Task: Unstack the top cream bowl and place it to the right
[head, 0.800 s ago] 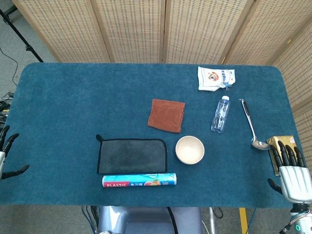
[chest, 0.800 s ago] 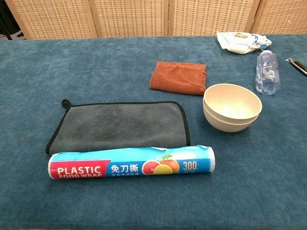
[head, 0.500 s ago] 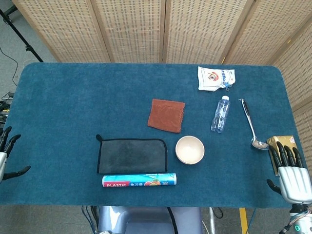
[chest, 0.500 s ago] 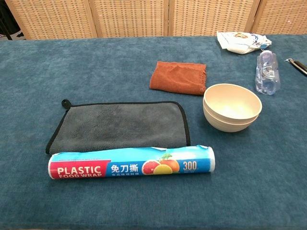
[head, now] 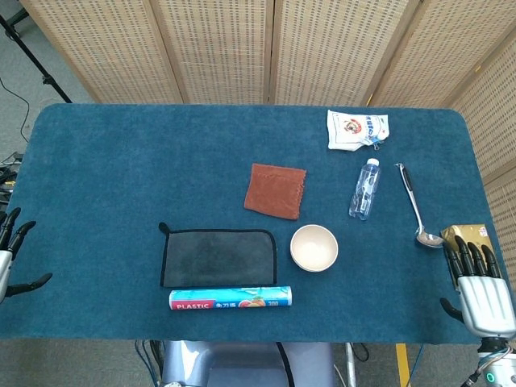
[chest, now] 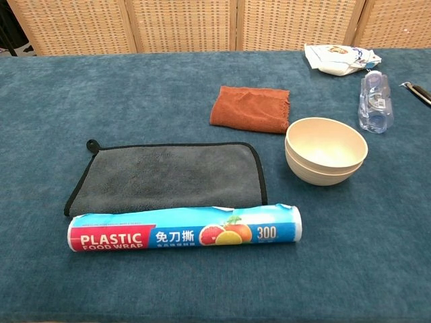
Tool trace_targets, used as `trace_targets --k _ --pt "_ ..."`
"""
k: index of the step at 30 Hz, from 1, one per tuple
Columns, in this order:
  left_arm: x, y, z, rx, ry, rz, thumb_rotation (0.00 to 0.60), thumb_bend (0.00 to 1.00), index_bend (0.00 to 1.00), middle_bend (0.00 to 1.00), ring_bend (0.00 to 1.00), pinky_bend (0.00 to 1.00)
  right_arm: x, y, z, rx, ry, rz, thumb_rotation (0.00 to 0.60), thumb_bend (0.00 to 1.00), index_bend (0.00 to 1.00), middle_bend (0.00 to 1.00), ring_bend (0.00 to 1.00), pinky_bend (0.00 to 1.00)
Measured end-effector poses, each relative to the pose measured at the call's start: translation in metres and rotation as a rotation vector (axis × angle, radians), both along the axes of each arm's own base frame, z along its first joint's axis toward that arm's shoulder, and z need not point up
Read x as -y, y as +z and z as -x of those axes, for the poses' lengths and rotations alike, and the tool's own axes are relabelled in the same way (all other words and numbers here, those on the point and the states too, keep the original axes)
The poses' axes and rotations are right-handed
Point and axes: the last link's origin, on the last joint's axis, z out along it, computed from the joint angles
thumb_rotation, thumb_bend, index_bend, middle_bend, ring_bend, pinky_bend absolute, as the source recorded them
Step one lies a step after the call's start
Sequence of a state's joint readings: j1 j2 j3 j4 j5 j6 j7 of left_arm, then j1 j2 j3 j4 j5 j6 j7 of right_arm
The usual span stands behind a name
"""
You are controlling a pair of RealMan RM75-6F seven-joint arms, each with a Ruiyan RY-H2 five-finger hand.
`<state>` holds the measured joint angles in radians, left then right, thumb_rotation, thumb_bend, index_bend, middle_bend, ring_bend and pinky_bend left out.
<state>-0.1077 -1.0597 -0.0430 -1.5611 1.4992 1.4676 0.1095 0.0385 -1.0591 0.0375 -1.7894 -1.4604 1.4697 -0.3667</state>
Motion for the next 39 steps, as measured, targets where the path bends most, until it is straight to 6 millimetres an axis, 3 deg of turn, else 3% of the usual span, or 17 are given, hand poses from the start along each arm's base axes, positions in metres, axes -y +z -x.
trace_targets --k 11,23,30,39 --pt "0.001 0.001 0.000 0.052 0.013 0.013 0.432 0.00 0.17 0.00 0.00 0.00 0.000 -0.008 0.000 -0.005 -0.004 -0.033 0.600 0.21 0.01 0.00 0.00 0.02" --pt "-0.006 -0.022 0.031 0.034 0.182 0.155 0.432 0.00 0.17 0.00 0.00 0.00 0.001 -0.008 -0.001 0.005 0.001 -0.032 0.600 0.21 0.01 0.00 0.00 0.02" --pt "-0.007 -0.021 0.028 0.037 0.158 0.136 0.433 0.00 0.17 0.00 0.00 0.00 0.009 -0.015 -0.003 0.037 0.021 -0.037 0.600 0.21 0.08 0.00 0.00 0.02" --pt "-0.007 -0.013 0.018 0.066 0.101 0.073 0.432 0.00 0.17 0.00 0.00 0.00 0.026 -0.039 0.004 0.054 -0.012 -0.120 0.600 0.22 0.13 0.00 0.00 0.02"
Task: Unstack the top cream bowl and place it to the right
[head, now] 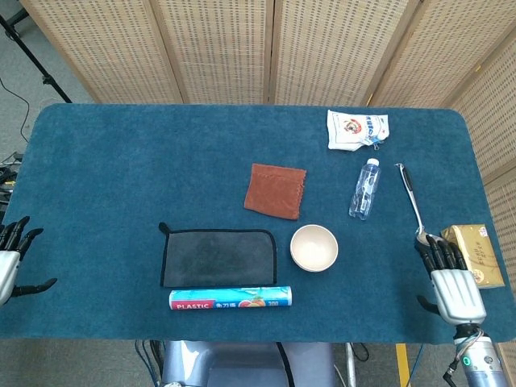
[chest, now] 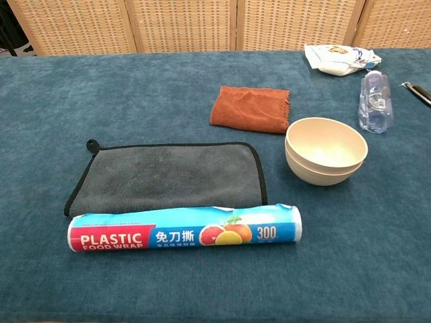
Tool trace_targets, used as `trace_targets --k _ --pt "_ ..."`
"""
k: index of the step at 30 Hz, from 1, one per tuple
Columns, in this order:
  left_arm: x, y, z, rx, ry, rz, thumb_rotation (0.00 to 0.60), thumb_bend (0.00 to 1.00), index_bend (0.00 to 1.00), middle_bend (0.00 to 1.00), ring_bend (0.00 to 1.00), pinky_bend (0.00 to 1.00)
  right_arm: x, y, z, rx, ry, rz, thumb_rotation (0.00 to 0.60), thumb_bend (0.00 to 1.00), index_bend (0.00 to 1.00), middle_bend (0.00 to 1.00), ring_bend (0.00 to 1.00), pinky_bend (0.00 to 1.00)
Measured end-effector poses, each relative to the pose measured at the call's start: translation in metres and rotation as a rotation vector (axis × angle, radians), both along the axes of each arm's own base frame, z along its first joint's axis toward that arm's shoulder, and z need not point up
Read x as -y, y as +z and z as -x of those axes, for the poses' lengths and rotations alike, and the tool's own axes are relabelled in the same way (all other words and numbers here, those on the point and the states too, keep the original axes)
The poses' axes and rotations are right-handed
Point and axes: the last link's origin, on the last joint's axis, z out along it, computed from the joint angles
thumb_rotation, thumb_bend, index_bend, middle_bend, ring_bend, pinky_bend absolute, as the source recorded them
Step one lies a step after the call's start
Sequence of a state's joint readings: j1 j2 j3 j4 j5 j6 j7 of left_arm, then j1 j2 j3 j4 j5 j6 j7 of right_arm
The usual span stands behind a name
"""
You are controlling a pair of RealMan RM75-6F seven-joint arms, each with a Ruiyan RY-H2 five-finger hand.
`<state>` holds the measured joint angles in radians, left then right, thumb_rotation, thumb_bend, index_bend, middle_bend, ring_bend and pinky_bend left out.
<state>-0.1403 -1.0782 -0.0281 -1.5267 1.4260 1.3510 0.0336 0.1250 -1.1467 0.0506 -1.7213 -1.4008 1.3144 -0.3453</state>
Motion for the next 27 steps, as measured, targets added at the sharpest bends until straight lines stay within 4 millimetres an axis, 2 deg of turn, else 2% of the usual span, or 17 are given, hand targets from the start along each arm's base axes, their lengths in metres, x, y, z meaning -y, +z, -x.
trace_targets --k 6,15,22,27 --pt "0.001 0.009 -0.010 0.027 -0.057 -0.060 0.433 0.00 0.17 0.00 0.00 0.00 0.018 -0.008 0.004 -0.012 -0.026 -0.025 0.600 0.23 0.17 0.00 0.00 0.02" --pt "0.001 0.006 -0.011 0.017 -0.054 -0.056 0.433 0.00 0.17 0.00 0.00 0.00 0.029 0.000 0.007 -0.054 -0.048 -0.022 0.600 0.23 0.18 0.02 0.00 0.03" --pt "0.001 0.007 -0.012 0.024 -0.053 -0.062 0.433 0.00 0.17 0.00 0.00 0.00 0.031 0.003 -0.008 -0.085 -0.020 -0.026 0.600 0.23 0.21 0.08 0.04 0.15" --pt "0.002 0.010 -0.014 0.037 -0.062 -0.073 0.434 0.00 0.17 0.00 0.00 0.00 0.029 0.004 -0.021 -0.117 0.010 -0.016 0.600 0.21 0.26 0.08 0.06 0.17"
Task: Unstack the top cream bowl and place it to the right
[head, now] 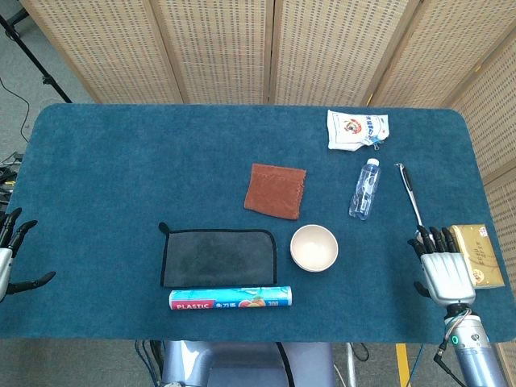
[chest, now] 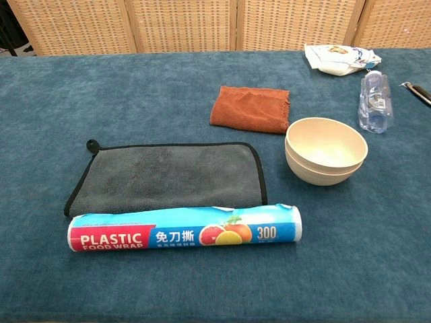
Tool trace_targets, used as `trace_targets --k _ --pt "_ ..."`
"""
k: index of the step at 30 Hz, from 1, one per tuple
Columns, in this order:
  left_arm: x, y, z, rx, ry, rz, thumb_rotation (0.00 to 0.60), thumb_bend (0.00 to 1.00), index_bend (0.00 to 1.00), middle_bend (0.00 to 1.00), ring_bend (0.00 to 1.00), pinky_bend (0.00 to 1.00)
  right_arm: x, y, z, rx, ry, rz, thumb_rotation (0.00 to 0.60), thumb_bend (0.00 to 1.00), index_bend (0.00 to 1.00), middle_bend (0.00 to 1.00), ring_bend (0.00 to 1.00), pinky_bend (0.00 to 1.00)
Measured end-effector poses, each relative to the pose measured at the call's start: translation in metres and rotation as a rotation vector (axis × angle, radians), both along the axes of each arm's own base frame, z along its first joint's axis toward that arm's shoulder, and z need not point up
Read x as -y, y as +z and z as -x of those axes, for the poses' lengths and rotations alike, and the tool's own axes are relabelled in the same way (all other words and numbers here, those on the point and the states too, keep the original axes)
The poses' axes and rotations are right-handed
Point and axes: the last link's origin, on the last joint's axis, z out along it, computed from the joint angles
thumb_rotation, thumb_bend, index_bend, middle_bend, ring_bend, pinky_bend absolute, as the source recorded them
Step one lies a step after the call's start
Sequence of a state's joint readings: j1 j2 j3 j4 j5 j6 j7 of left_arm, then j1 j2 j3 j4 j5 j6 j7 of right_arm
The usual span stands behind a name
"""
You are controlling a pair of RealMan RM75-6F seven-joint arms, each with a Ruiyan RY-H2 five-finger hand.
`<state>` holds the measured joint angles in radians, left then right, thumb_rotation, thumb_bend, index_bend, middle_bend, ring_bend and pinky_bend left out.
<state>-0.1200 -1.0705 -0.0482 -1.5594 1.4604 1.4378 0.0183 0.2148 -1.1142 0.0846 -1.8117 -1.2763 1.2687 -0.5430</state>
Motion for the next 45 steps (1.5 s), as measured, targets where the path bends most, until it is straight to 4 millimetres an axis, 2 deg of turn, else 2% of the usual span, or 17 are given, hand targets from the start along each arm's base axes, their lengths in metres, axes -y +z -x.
trace_targets --k 7,16,28,45 --pt "0.001 0.002 -0.002 0.014 -0.006 -0.003 0.435 0.00 0.17 0.00 0.00 0.00 -0.009 0.000 -0.009 -0.014 0.022 0.010 0.600 0.21 0.35 0.08 0.07 0.17" --pt "0.000 0.002 -0.001 0.019 0.002 -0.003 0.432 0.00 0.17 0.00 0.00 0.00 -0.014 -0.010 -0.023 0.009 0.045 -0.001 0.600 0.21 0.35 0.08 0.07 0.17" --pt "0.000 0.008 -0.001 0.035 0.015 -0.013 0.431 0.00 0.17 0.00 0.00 0.00 -0.015 -0.038 -0.047 0.054 0.059 -0.049 0.600 0.21 0.35 0.08 0.07 0.17" --pt "0.001 0.017 -0.004 0.061 0.006 -0.035 0.431 0.00 0.17 0.00 0.00 0.00 0.017 -0.072 -0.064 0.071 0.046 -0.075 0.600 0.21 0.35 0.08 0.07 0.17"
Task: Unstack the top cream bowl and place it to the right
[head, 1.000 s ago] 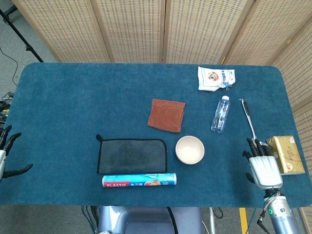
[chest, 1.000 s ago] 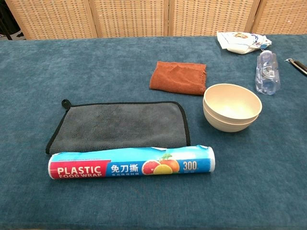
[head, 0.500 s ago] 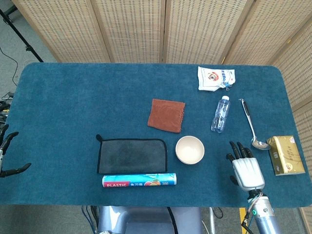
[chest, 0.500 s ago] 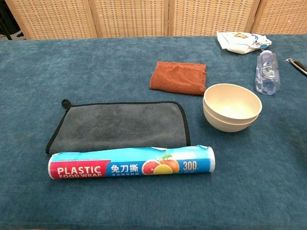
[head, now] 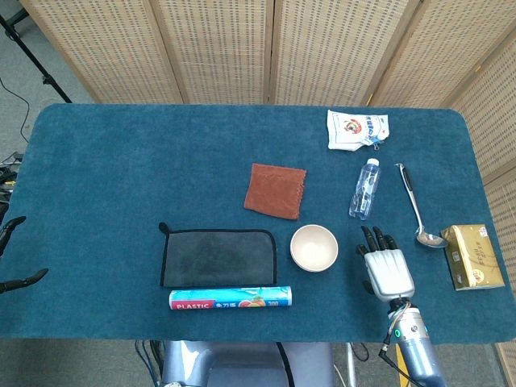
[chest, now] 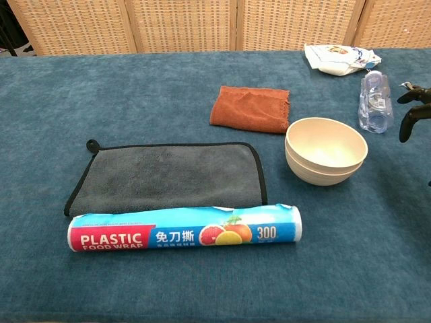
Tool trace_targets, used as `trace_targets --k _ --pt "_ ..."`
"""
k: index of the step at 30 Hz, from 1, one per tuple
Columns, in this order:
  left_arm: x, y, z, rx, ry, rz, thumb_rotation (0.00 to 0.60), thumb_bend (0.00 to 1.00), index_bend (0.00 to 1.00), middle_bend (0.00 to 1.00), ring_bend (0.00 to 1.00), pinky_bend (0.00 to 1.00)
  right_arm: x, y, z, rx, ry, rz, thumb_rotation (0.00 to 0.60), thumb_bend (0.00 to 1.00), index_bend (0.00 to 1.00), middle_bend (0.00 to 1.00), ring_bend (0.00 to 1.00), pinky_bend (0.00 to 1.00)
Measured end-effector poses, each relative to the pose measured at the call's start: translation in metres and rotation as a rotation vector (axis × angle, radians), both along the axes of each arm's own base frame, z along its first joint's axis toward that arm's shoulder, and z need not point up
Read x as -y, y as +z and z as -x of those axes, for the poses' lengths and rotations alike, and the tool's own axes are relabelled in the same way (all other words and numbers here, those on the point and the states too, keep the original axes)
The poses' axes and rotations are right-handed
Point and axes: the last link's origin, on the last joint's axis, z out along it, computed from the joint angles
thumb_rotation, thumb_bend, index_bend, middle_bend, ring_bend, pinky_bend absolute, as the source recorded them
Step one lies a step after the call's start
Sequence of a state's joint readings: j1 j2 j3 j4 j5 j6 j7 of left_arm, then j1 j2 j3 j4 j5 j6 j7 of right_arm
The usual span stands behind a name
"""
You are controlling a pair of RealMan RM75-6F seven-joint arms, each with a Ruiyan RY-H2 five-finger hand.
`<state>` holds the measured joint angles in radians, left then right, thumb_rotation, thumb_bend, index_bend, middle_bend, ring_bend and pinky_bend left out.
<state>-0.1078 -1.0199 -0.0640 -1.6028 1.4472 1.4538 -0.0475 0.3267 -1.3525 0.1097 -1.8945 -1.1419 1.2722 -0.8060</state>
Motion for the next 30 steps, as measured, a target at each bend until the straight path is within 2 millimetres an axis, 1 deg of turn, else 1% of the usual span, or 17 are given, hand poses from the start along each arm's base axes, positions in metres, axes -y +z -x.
trace_targets --k 7,17,22,30 --pt "0.001 0.003 -0.002 0.012 -0.004 -0.006 0.432 0.00 0.17 0.00 0.00 0.00 0.010 -0.006 0.000 -0.017 -0.027 0.008 0.600 0.21 0.35 0.08 0.07 0.17" --pt "0.002 0.004 -0.003 0.026 -0.002 -0.010 0.433 0.00 0.17 0.00 0.00 0.00 0.015 0.000 -0.009 -0.046 -0.030 0.034 0.600 0.21 0.35 0.08 0.07 0.17" --pt "0.002 0.006 -0.002 0.033 0.003 -0.014 0.431 0.00 0.17 0.00 0.00 0.00 0.010 0.002 -0.020 -0.041 -0.017 0.032 0.600 0.21 0.35 0.08 0.07 0.17" --pt "0.001 0.009 -0.001 0.055 0.009 -0.016 0.432 0.00 0.17 0.00 0.00 0.00 -0.002 0.004 -0.042 -0.037 0.018 0.013 0.600 0.21 0.35 0.08 0.08 0.17"
